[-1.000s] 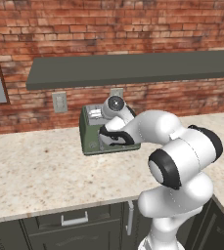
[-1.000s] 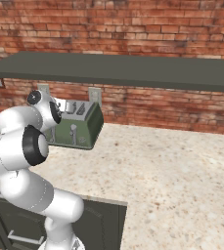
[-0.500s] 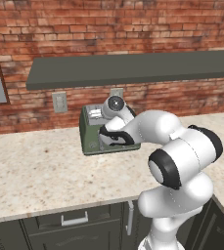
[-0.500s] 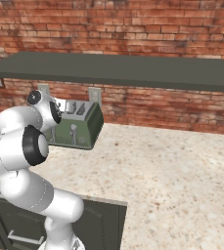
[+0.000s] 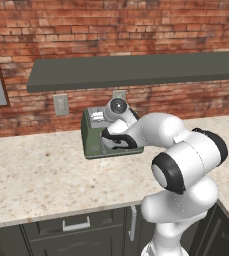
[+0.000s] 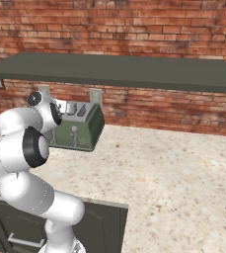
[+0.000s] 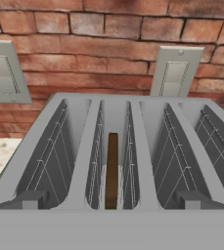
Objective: Start the toaster. Once the lever pops up, take the bread to the plate on the dining counter.
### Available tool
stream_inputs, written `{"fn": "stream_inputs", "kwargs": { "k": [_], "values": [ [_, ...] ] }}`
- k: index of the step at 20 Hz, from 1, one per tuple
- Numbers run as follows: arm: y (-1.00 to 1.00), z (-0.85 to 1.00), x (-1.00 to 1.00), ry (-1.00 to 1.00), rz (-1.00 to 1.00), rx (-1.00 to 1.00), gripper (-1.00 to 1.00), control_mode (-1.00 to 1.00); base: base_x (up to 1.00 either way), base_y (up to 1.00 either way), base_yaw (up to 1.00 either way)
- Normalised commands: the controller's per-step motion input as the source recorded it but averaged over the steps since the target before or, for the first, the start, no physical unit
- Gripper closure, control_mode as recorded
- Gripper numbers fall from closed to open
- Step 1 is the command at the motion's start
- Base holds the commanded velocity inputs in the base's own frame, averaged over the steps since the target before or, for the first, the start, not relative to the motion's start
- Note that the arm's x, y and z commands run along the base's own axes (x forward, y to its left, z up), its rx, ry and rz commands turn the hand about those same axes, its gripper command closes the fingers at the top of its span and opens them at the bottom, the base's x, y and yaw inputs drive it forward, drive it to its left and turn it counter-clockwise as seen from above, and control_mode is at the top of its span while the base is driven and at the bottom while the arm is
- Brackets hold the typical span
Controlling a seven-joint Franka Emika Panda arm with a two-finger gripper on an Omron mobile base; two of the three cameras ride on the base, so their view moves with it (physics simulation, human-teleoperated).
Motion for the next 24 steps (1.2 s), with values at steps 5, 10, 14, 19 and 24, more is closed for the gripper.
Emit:
{"fn": "stream_inputs", "kwargs": {
  "k": [5, 10, 14, 19, 24],
  "values": [
    [0.0, 0.0, 0.0, 0.0, 0.0, 0.0, -1.0, -1.0, 0.0, 0.0, 0.0],
    [0.0, 0.0, 0.0, 0.0, 0.0, 0.0, -1.0, -1.0, 0.0, 0.0, 0.0],
    [0.0, 0.0, 0.0, 0.0, 0.0, 0.0, -1.0, -1.0, 0.0, 0.0, 0.0],
    [0.0, 0.0, 0.0, 0.0, 0.0, 0.0, -1.0, -1.0, 0.0, 0.0, 0.0],
    [0.0, 0.0, 0.0, 0.0, 0.0, 0.0, -1.0, -1.0, 0.0, 0.0, 0.0]
  ]
}}
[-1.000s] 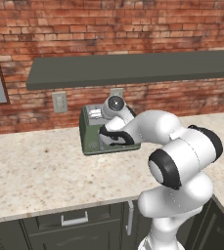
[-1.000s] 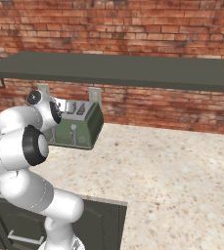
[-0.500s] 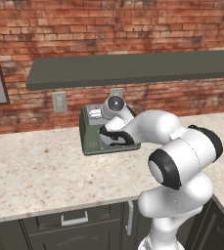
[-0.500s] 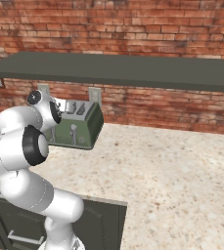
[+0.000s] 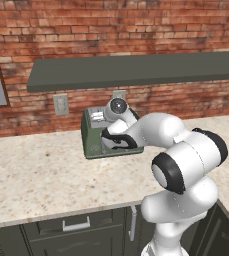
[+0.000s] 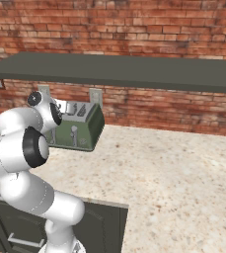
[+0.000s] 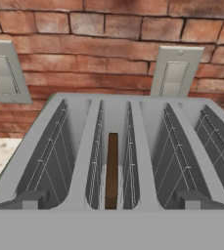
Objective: Start the toaster. Once the lever pops up, take the bread to the plate on the dining counter.
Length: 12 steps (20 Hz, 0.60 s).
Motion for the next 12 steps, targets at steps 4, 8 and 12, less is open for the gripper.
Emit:
{"fn": "stream_inputs", "kwargs": {
  "k": [4, 8, 12],
  "values": [
    [0.0, 0.0, 0.0, 0.0, 0.0, 0.0, -1.0, -1.0, 0.0, 0.0, 0.0],
    [0.0, 0.0, 0.0, 0.0, 0.0, 0.0, -1.0, -1.0, 0.0, 0.0, 0.0],
    [0.0, 0.0, 0.0, 0.0, 0.0, 0.0, -1.0, -1.0, 0.0, 0.0, 0.0]
  ]
}}
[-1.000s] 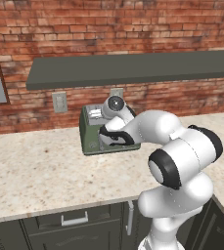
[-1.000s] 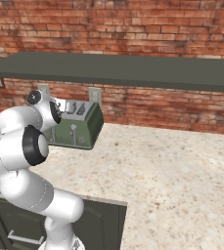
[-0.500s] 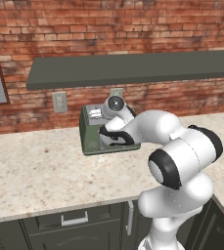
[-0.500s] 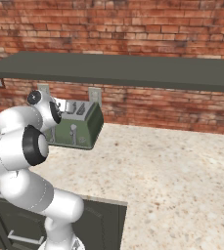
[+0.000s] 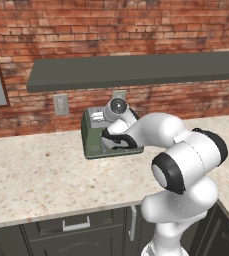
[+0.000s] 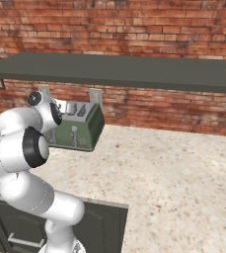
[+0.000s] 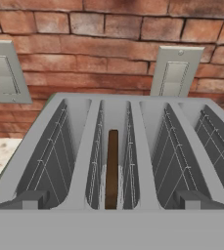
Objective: Start the toaster. Once the lever pops up, take the bread to the plate on the dining counter.
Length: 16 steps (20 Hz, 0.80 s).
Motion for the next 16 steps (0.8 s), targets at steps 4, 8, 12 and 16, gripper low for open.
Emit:
{"fn": "stream_inputs", "kwargs": {
  "k": [4, 8, 12, 16],
  "values": [
    [0.0, 0.0, 0.0, 0.0, 0.0, 0.0, -1.0, -1.0, 0.0, 0.0, 0.0],
    [0.0, 0.0, 0.0, 0.0, 0.0, 0.0, -1.0, -1.0, 0.0, 0.0, 0.0],
    [0.0, 0.0, 0.0, 0.0, 0.0, 0.0, -1.0, -1.0, 0.0, 0.0, 0.0],
    [0.0, 0.0, 0.0, 0.0, 0.0, 0.0, -1.0, -1.0, 0.0, 0.0, 0.0]
  ]
}}
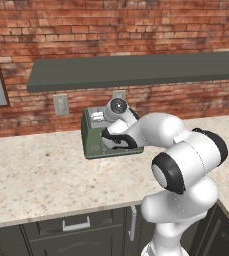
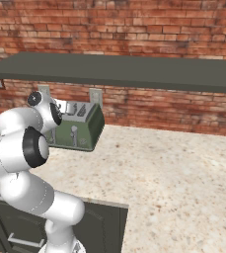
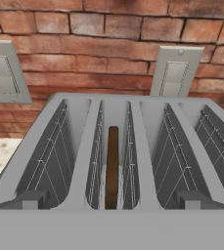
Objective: Start the toaster. Once the lever pops up, take the bread to the plate on the dining counter.
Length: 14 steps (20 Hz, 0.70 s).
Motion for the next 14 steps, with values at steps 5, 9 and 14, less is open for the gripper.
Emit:
{"fn": "stream_inputs", "kwargs": {
  "k": [5, 9, 14],
  "values": [
    [0.0, 0.0, 0.0, 0.0, 0.0, 0.0, -1.0, -1.0, 0.0, 0.0, 0.0],
    [0.0, 0.0, 0.0, 0.0, 0.0, 0.0, -1.0, -1.0, 0.0, 0.0, 0.0],
    [0.0, 0.0, 0.0, 0.0, 0.0, 0.0, -1.0, -1.0, 0.0, 0.0, 0.0]
  ]
}}
